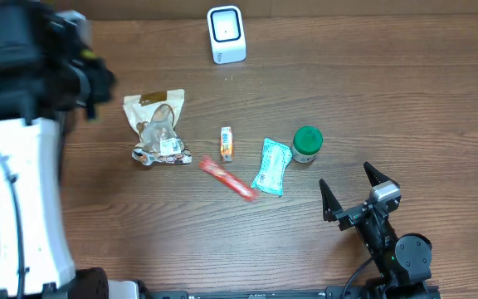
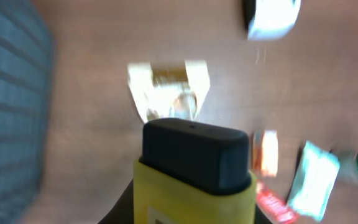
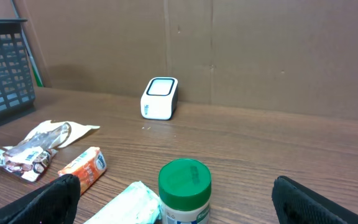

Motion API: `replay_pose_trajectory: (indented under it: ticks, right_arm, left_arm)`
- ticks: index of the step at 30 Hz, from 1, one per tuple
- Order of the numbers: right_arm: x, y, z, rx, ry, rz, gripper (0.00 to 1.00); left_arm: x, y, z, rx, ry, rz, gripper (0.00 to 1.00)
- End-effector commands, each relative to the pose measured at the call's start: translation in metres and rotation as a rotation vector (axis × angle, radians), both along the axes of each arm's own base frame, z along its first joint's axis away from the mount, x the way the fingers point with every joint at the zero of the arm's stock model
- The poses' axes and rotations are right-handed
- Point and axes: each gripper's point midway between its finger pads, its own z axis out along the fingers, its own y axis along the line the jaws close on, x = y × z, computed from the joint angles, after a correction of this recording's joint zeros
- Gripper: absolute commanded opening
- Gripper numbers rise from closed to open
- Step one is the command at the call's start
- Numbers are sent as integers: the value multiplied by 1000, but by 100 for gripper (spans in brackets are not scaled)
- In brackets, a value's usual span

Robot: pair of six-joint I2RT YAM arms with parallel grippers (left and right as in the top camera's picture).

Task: Scan the item barcode
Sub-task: 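Lift the bag out, dropping red stick and yellow item on table, then lower the snack bag onto the table and open the left gripper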

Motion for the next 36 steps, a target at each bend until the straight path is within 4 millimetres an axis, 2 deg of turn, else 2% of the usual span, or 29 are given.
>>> replay_pose_trajectory:
  ticks: [1,3,4,6,9,11,12,13,16,19,22,26,29,33,36]
  right_arm:
    - [1,-1,-3,4,1,-7,100]
    - [1,-1,-3,4,1,-7,100]
    - [1,-1,-3,4,1,-7,100]
    - [1,-1,-3,4,1,-7,100]
    - [1,-1,-3,4,1,-7,100]
    - [1,-1,-3,4,1,-7,100]
    - [1,-1,-2,4,1,-7,100]
    - [1,-1,-3,4,1,-7,100]
    - [1,-1,-3,4,1,-7,100]
    - [1,-1,-3,4,1,-7,100]
    - [1,-1,-3,4,1,-7,100]
    - [1,-1,-3,4,1,-7,100]
    - [1,-1,-3,4,1,-7,100]
    - [1,-1,-3,4,1,-7,100]
    - [1,-1,-2,3,0,-7,100]
  left_arm:
    - [-8,-9,-50,44,129,13,8]
    - [-12,-19,-76,44,175,-12,10]
    - [-14,-24,-87,41,195,-18,15]
    - [-18,-30,-106,36,225,-25,35]
    - [-23,-36,-129,38,253,-40,53]
    - [-25,-36,-142,38,267,-43,77]
    - [-27,-36,-148,39,276,-44,93]
    - [-29,-36,-153,39,284,-44,100]
    - [-31,-36,-162,40,292,-44,100]
    - [-27,-36,-161,39,274,-43,100]
    - [-17,-36,-151,38,232,-40,100]
    - [6,-36,-126,34,128,-36,100]
    - [23,-37,-117,33,55,-33,100]
    - [32,-36,-117,37,27,-29,100]
    - [36,-31,-127,64,41,-11,100]
